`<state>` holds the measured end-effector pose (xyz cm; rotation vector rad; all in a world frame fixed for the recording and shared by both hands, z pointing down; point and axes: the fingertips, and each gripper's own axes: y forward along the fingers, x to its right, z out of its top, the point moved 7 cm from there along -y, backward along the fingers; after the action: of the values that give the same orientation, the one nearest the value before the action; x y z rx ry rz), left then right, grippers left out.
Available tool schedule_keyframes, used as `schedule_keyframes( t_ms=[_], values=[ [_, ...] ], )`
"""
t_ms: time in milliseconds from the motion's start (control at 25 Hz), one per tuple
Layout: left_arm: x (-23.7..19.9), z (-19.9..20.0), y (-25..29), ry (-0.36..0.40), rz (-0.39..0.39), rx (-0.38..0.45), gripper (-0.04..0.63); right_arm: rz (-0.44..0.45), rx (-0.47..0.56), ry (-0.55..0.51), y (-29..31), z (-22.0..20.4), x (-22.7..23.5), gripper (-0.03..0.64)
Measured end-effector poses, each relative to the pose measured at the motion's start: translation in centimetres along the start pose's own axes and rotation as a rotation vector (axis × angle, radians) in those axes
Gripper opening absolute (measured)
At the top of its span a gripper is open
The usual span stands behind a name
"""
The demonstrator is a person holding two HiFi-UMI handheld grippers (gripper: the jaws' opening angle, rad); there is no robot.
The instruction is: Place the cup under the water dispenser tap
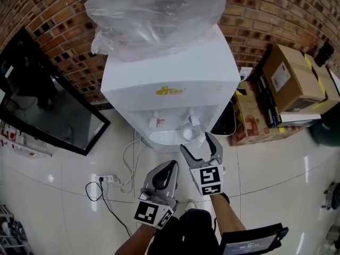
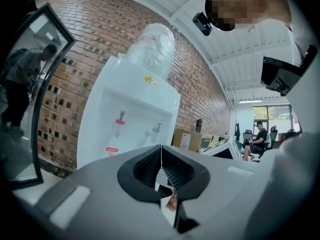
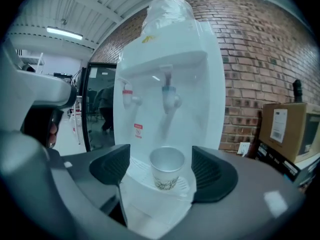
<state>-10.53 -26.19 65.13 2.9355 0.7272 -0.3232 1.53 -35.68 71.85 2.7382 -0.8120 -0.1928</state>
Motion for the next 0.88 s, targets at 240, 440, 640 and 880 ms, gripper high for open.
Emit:
schedule_keyframes(
  t_ms=[240, 440, 640, 880],
  values=[
    [1.4, 5.6, -1.4, 0.004, 0.013, 0.006, -0.014, -0.007, 0.032, -0.008, -4.0, 5.9, -1.2, 0.300],
    [2.8, 10.4, -2.9, 0.007, 0.009, 0.013, -0.014, -0.011, 0.073, -0.033, -7.8, 11.8, -2.4, 0.231],
    [4.3, 15.1, -5.1, 0.001, 0.009, 0.023, -0.014, -0.013, 0.095, -0.050, -11.7, 17.5, -4.0, 0.186],
    [6.7, 21.0, -9.2, 0.006, 0.021, 0.049, -0.014, -0.001, 0.134, -0.058, -17.6, 24.1, -6.3, 0.118]
  ],
)
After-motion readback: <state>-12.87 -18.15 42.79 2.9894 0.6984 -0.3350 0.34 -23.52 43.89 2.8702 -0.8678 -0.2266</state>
